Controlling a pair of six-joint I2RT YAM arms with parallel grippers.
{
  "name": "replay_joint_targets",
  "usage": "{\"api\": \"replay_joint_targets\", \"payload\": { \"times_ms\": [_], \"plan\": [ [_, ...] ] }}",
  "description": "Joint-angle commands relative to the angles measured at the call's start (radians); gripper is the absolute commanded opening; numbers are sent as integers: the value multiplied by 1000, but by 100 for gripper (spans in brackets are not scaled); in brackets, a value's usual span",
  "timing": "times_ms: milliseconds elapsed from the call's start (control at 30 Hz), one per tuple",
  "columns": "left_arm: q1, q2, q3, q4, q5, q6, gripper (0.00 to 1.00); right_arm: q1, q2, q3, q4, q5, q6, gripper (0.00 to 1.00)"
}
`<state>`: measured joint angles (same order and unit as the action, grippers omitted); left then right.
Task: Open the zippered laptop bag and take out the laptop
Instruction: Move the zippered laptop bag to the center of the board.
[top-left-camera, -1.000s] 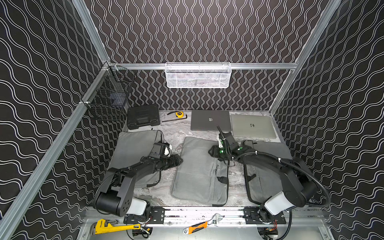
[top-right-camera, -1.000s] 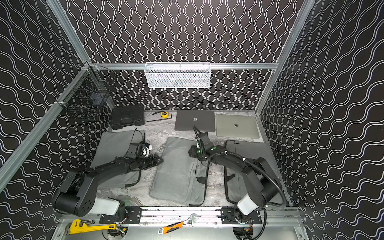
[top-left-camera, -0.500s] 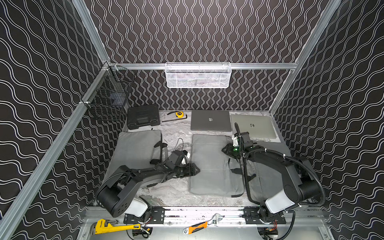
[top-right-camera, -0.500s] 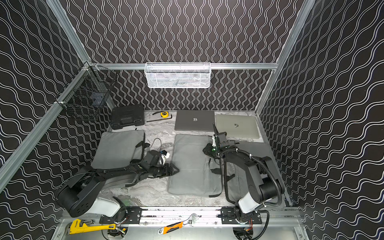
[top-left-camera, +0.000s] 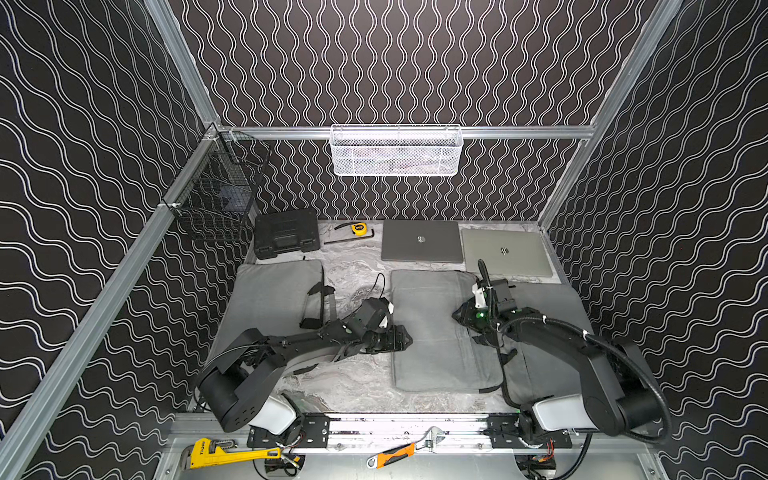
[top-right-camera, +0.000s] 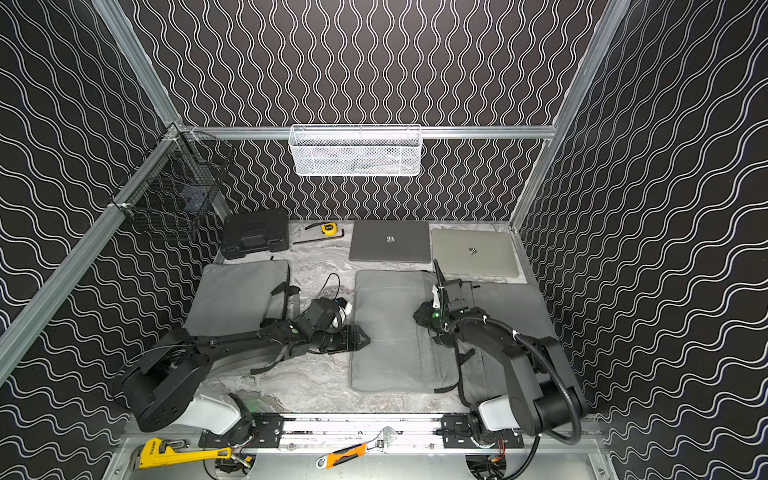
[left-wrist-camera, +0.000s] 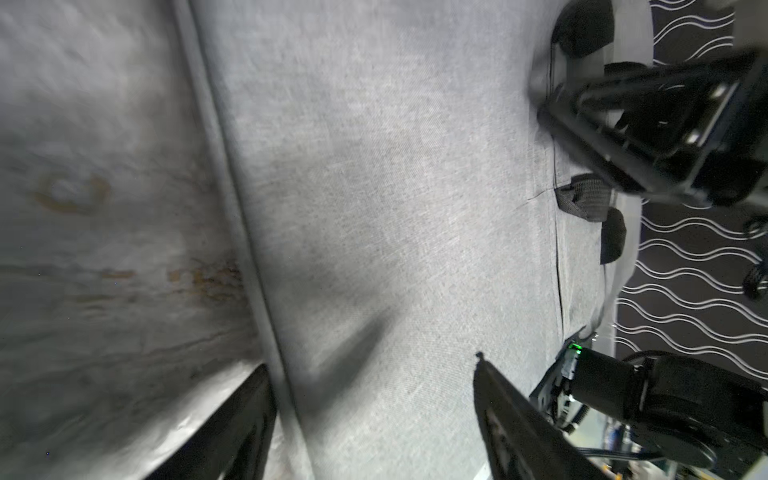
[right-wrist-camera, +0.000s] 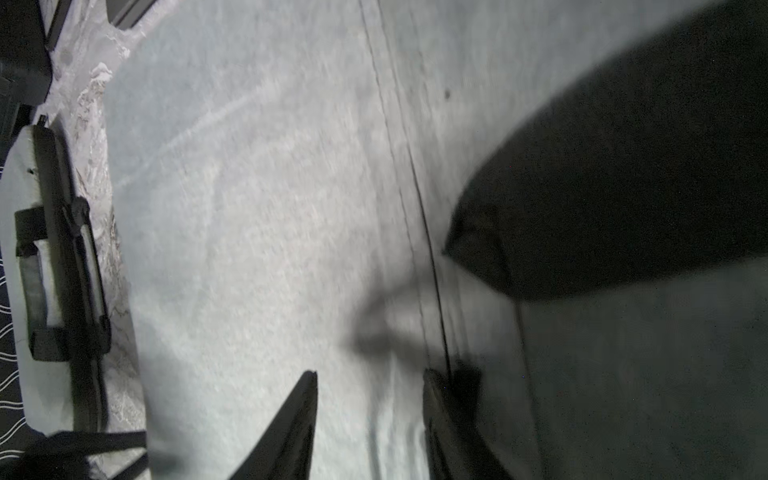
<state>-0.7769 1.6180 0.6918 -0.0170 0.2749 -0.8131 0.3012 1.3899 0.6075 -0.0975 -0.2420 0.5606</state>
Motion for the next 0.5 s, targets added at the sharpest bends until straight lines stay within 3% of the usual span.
{"api": "replay_joint_targets", "payload": {
  "times_ms": [0,133,267,467],
  "plan": [
    [18,-40,69,-200,-110,136,78,1,-50,-46,-13,38,30,44],
    [71,-110,164,-437,-263,261,80,2,-98,-70,-43,60,31,45],
    [185,-143,243,-656,-411,352,80,2,-119,-56,-47,35,44,48],
    [328,-105,312,-818,-638,445,96,1,-141,85,-87,32,7,51]
  ]
}}
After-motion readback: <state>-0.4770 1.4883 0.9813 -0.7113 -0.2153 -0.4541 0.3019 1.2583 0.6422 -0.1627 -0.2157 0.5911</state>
